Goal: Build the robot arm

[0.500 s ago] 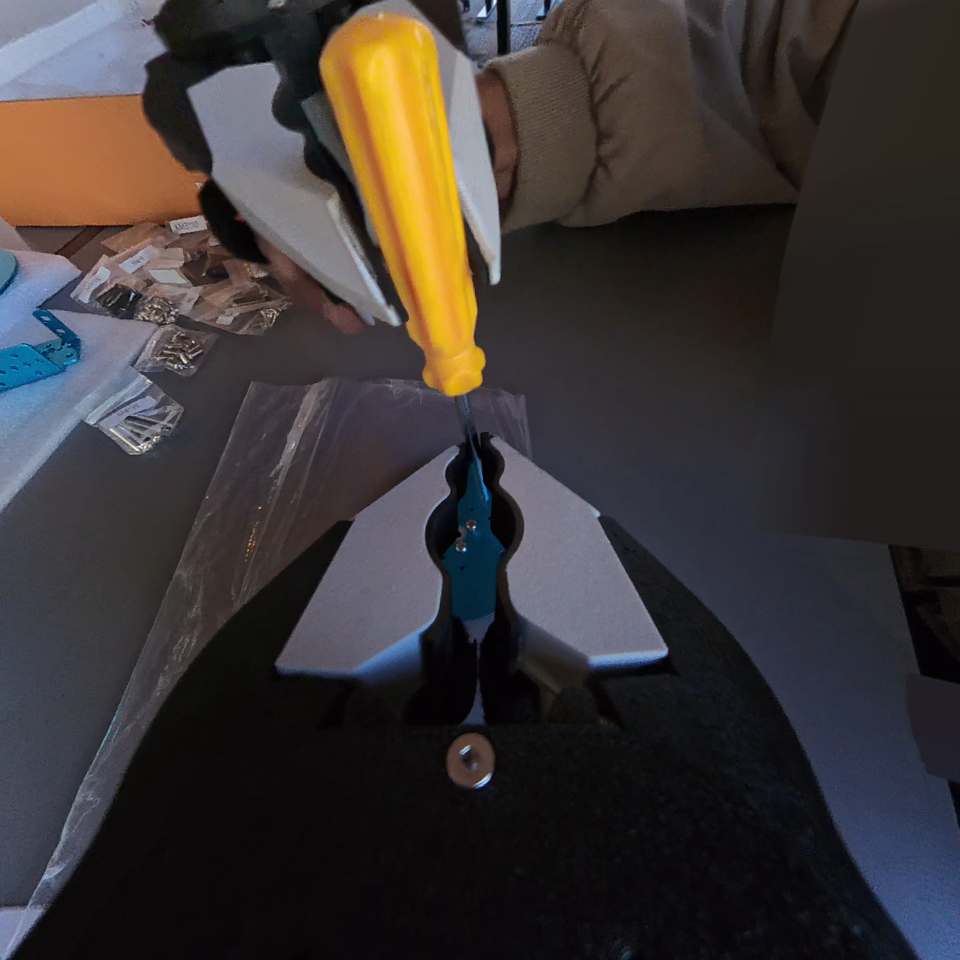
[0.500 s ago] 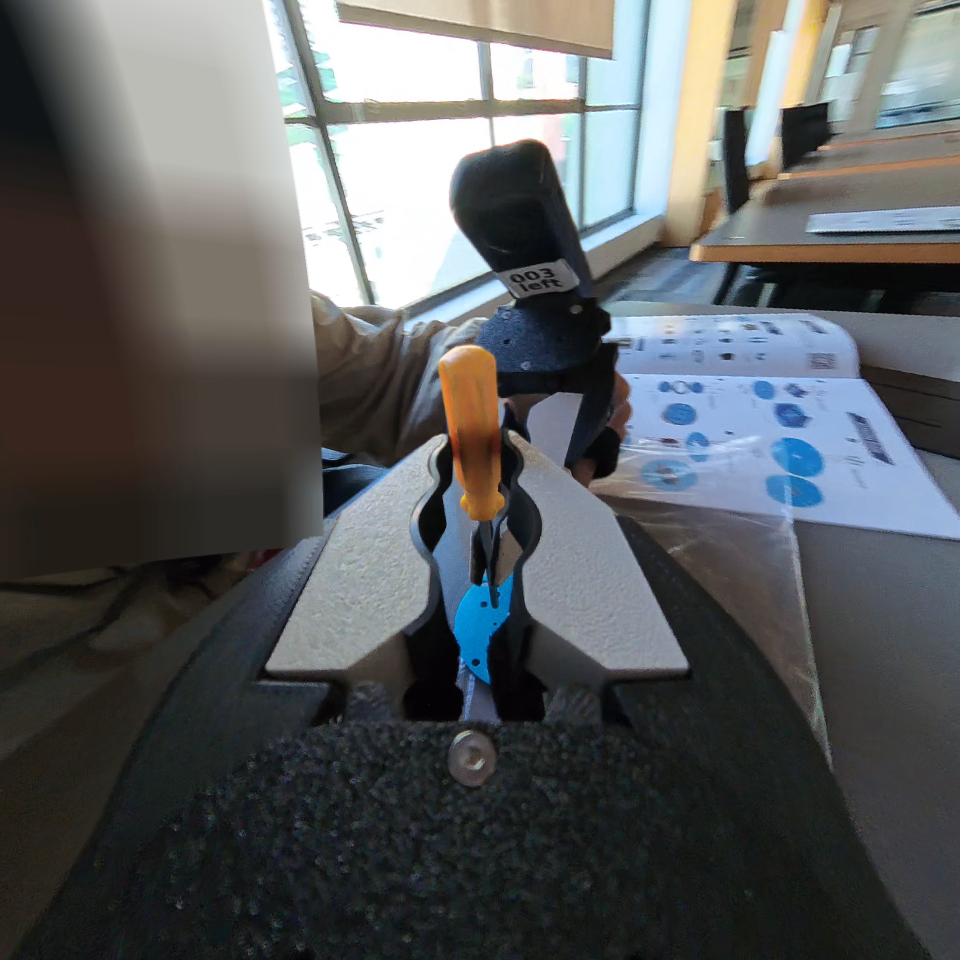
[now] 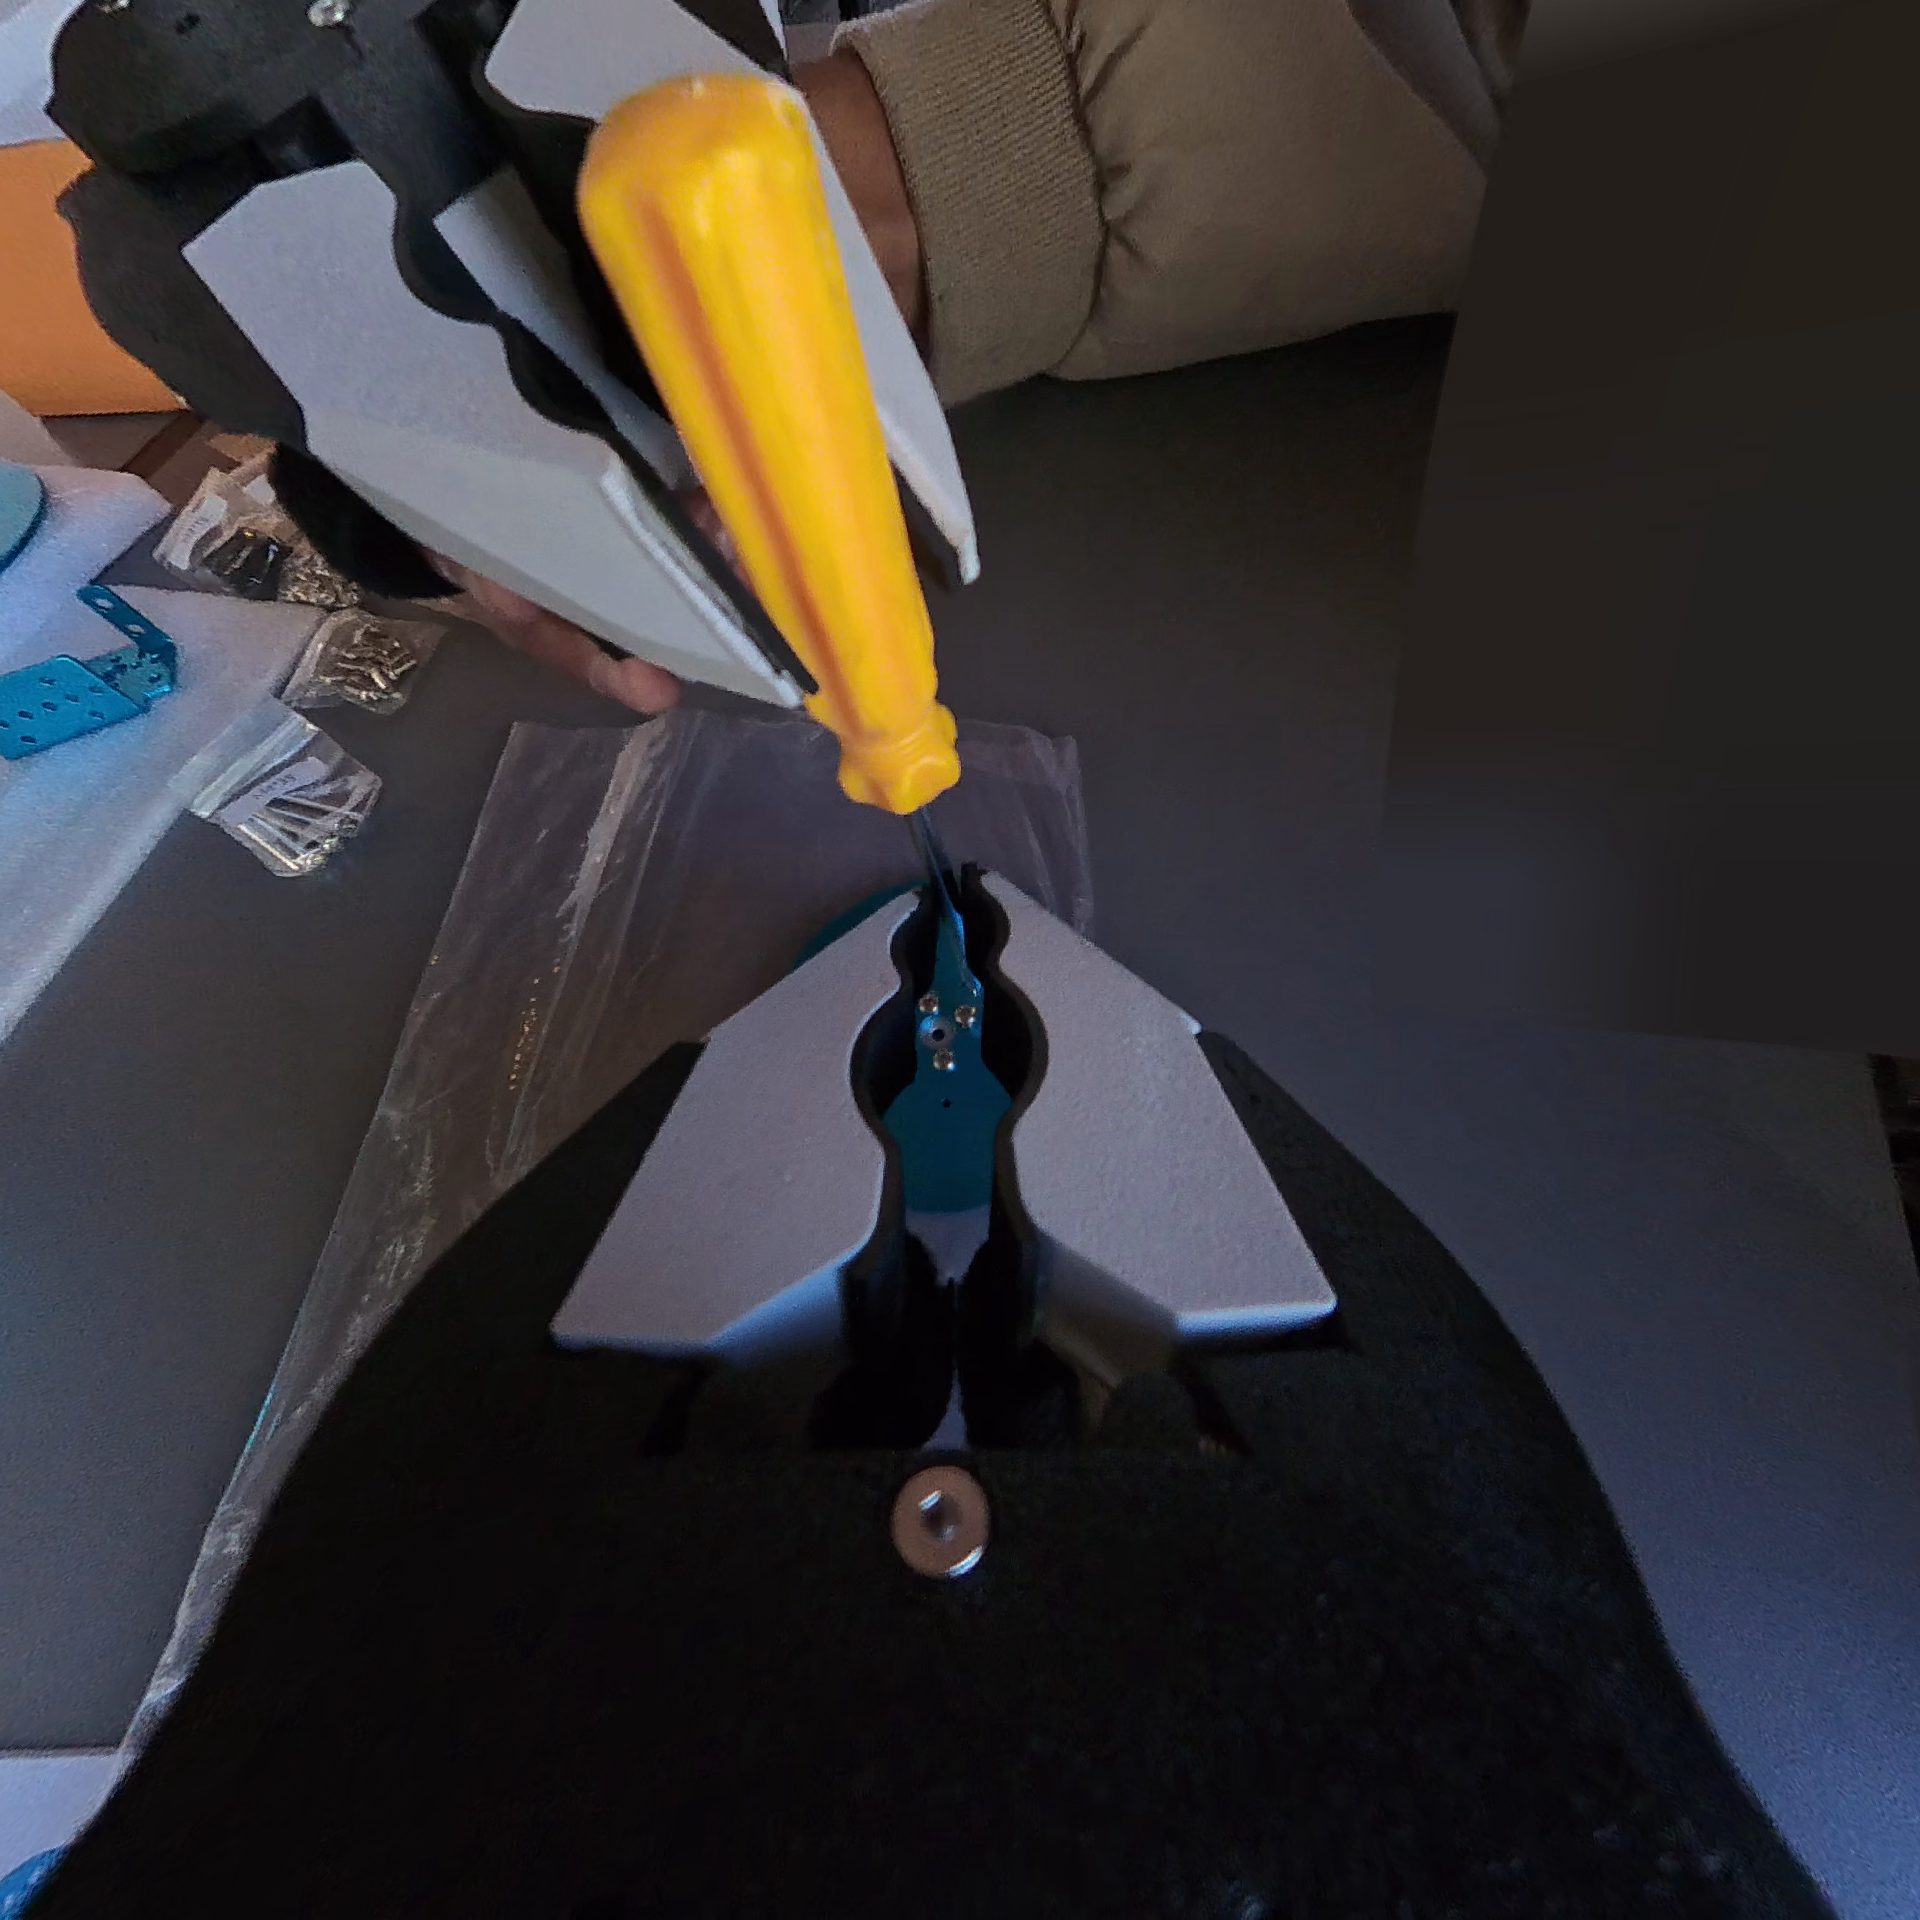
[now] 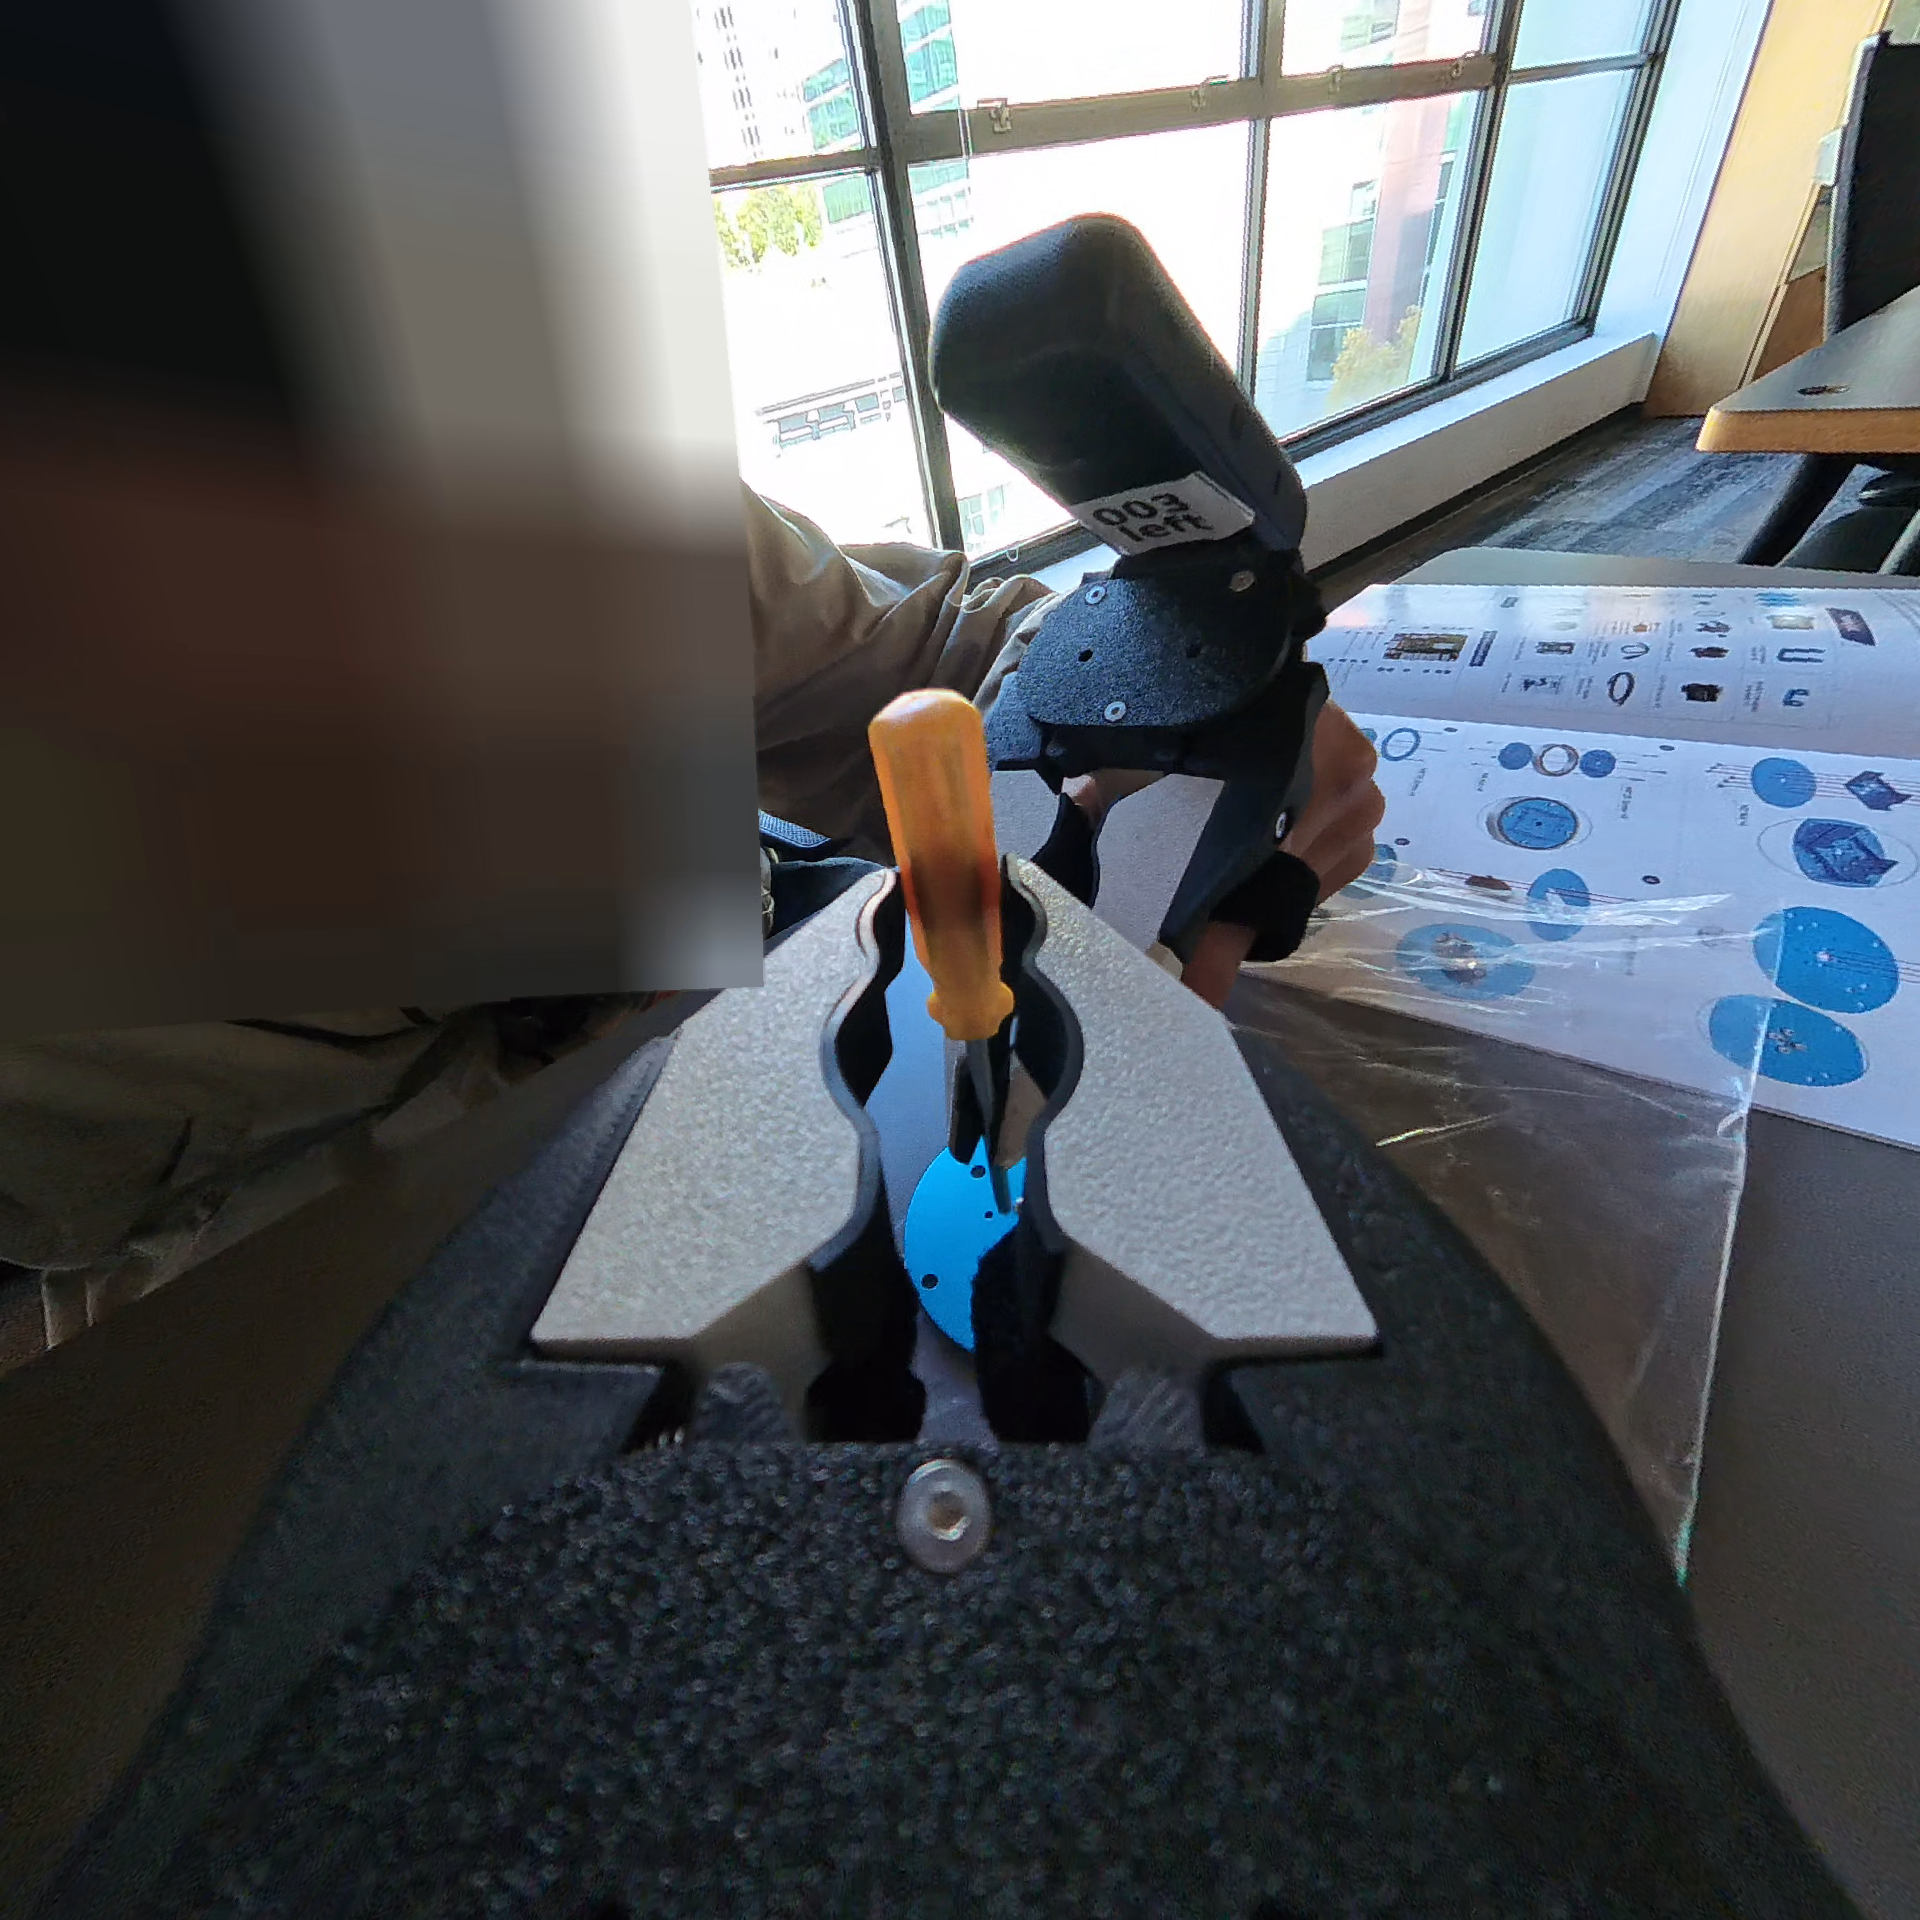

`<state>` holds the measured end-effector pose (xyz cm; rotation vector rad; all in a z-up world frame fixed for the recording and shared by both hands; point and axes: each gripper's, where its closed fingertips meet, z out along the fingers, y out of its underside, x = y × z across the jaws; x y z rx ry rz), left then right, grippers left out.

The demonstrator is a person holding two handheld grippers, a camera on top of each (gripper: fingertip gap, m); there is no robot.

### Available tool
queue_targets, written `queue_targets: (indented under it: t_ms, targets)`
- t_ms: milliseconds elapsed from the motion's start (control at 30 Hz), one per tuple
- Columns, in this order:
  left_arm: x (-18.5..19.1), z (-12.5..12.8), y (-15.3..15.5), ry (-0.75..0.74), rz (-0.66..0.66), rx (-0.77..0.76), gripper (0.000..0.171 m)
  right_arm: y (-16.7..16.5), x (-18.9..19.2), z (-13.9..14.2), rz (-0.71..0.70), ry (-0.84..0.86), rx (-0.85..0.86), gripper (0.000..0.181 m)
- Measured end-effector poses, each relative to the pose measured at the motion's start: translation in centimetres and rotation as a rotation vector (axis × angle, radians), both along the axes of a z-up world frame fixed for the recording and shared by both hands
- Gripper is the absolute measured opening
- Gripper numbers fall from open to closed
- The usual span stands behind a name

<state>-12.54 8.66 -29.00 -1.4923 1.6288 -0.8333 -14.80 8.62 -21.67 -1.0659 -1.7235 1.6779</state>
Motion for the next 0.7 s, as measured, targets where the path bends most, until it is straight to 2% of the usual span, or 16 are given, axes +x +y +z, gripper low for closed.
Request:
queue_targets:
  t_ms: [700]
  targets:
    - [-0.39,-0.12,0.16,0.020,0.003,0.023,0.004,0.02,-0.33,-0.07,-0.008,0.015,-0.004,0.016]
